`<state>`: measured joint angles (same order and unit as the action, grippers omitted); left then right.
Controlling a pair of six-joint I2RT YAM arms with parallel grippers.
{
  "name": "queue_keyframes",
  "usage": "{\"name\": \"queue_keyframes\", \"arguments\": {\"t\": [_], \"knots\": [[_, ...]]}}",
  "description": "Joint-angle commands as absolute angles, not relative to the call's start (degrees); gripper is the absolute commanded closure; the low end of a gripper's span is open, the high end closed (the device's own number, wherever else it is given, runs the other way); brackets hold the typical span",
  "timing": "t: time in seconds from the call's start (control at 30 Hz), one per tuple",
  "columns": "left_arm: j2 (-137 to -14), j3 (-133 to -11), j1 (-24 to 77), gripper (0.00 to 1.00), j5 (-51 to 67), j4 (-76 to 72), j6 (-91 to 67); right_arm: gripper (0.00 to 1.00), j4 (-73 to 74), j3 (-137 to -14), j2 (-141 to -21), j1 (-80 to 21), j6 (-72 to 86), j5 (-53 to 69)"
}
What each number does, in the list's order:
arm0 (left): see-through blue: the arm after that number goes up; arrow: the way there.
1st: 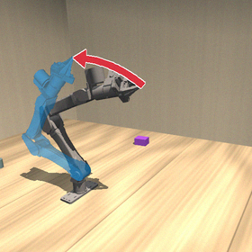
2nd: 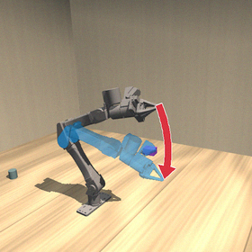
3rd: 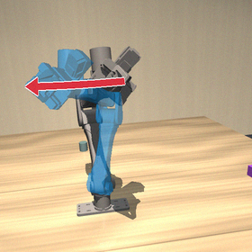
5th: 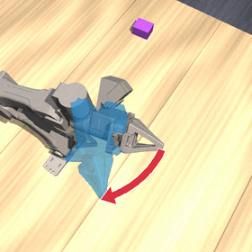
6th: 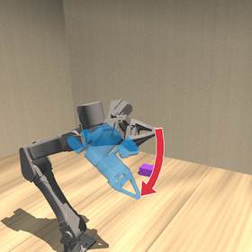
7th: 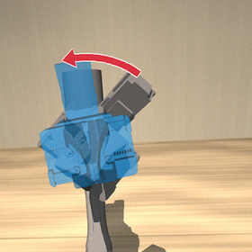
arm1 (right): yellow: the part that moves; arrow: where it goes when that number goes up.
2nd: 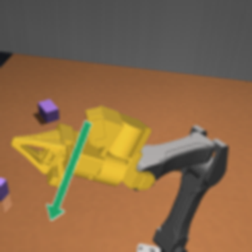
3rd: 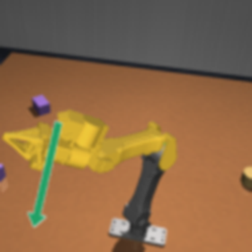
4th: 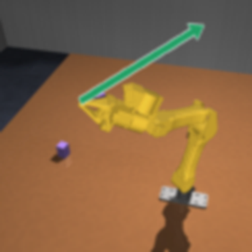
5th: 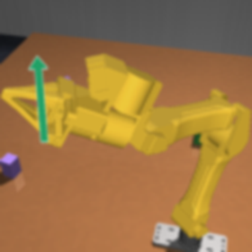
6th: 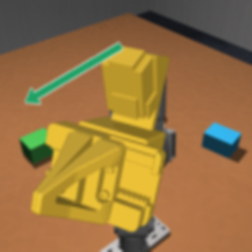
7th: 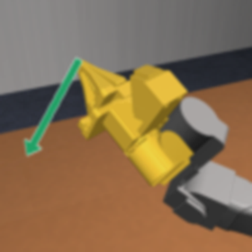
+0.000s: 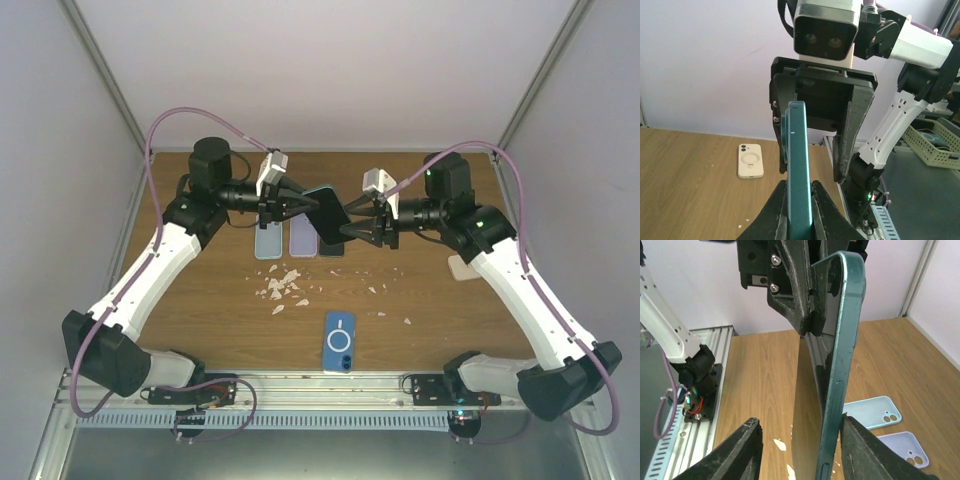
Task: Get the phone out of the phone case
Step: Place the phone at the center of the board.
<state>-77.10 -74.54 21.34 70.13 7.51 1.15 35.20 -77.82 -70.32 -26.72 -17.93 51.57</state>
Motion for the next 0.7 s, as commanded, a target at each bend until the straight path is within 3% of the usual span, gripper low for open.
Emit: {"name": "queue_keyframes", "arguments": {"t": [0.0, 0.23, 0.43, 0.57, 0.67], "knots": [[-77.60, -77.45, 23.07, 1.00, 69.04, 11.55, 8.53, 0.59, 36.49, -77.26, -71.61, -26.24, -17.38, 50.69], [-79.24, -79.35, 25.67, 1.00, 64.46, 16.73, 13.63, 0.73, 38.23, -78.16, -73.40, -26.78, -18.88, 49.36], [-79.86, -80.24, 27.67, 1.00, 60.54, 19.37, 16.97, 0.96, 38.41, -77.80, -74.12, -27.08, -19.10, 47.45], [-80.32, -80.18, 27.69, 0.85, 57.21, 18.96, 15.98, 1.00, 38.07, -77.08, -74.73, -26.86, -18.06, 47.92], [-80.07, -79.61, 27.36, 0.62, 55.72, 17.72, 14.33, 1.00, 37.76, -76.50, -75.13, -26.19, -17.31, 48.31]]}}
